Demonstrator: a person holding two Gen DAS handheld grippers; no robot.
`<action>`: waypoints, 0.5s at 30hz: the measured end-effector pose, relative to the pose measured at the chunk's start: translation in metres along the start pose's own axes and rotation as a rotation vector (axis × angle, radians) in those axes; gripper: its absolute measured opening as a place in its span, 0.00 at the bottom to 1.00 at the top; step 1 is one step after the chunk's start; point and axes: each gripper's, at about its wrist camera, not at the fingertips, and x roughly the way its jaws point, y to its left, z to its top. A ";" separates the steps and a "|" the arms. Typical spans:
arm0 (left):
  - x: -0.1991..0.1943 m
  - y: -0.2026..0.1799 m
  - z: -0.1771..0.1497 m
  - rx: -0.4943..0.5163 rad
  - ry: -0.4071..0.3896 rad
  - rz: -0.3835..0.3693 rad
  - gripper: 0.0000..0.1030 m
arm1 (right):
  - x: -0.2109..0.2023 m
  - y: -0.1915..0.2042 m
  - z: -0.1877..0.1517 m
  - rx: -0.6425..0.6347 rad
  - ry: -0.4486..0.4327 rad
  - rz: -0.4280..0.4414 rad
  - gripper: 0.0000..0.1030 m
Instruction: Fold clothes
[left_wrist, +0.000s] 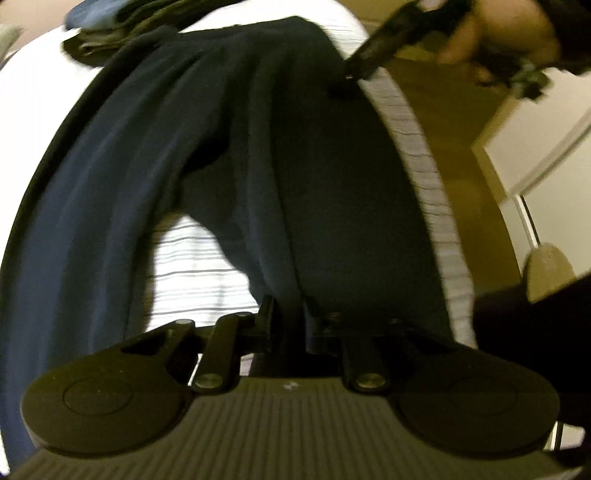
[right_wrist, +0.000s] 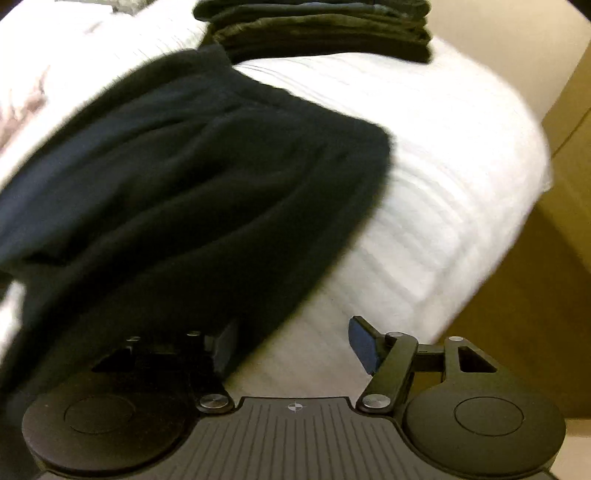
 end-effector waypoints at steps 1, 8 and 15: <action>-0.003 -0.002 0.001 0.011 0.006 -0.014 0.12 | -0.001 -0.004 -0.001 0.008 -0.002 -0.005 0.63; -0.035 0.022 0.012 0.037 -0.064 0.083 0.25 | -0.034 0.008 -0.001 -0.046 -0.081 0.009 0.63; 0.014 0.053 0.018 0.168 -0.005 0.273 0.33 | -0.066 0.086 -0.005 -0.216 -0.205 0.203 0.63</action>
